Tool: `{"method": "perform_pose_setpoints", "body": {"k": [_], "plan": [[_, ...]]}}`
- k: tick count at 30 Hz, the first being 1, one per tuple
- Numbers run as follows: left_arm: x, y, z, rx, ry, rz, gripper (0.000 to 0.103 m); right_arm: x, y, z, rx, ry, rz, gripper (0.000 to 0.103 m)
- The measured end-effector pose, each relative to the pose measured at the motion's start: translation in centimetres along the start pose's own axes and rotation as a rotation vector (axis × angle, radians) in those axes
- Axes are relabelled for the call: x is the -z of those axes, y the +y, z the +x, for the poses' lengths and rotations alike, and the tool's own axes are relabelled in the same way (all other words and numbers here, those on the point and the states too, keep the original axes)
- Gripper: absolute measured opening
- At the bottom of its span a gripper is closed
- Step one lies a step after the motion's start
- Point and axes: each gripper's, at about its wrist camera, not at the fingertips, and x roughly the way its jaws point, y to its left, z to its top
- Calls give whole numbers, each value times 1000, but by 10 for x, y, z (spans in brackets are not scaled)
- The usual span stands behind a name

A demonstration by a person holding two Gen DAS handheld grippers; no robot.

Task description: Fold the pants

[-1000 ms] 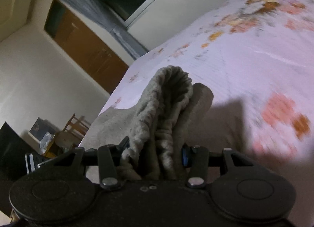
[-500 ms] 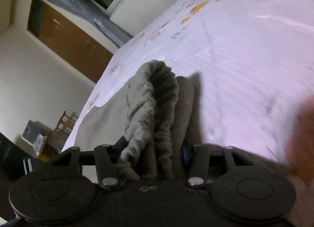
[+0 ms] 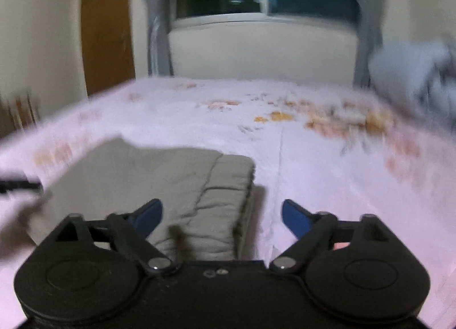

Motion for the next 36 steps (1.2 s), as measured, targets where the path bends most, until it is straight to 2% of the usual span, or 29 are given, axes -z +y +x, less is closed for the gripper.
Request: {"method": "perform_pose_setpoints", "body": {"k": [1,2,4,5,7,11,14,19,23,27,32,36], "plan": [[6,1,5,-10,31,7,103,6,8,9,49,33,-58,93],[11,5,7,7,25,-11,103,10,11,13,54,41,-68,94],[15,18,6,39,41,-75,103,16,5,15,38,51,-8,97],[15,23,-1,30,31,-82,103,16,-2,11,13,57,48,97],[16,29,-21,-9,-13,-62,103,11,-10,-8,-18,17,109,97],[29,38,-68,-44,-71,-56,103,23,-29,-75,-15,-98,168,97],[41,31,-103,-62,-100,-30,103,36,-30,-117,8,-154,178,97],[62,4,-156,-59,-127,33,103,54,-14,-163,62,-152,156,97],[81,-17,-193,-52,-156,94,103,74,2,-200,56,-187,120,97],[98,-27,-220,-50,-161,105,103,92,11,-228,55,-221,129,97],[105,-30,-258,-67,-247,91,103,96,16,-252,69,-255,169,97],[116,-24,-269,-74,-279,50,103,103,25,-257,70,-258,150,97]]}}
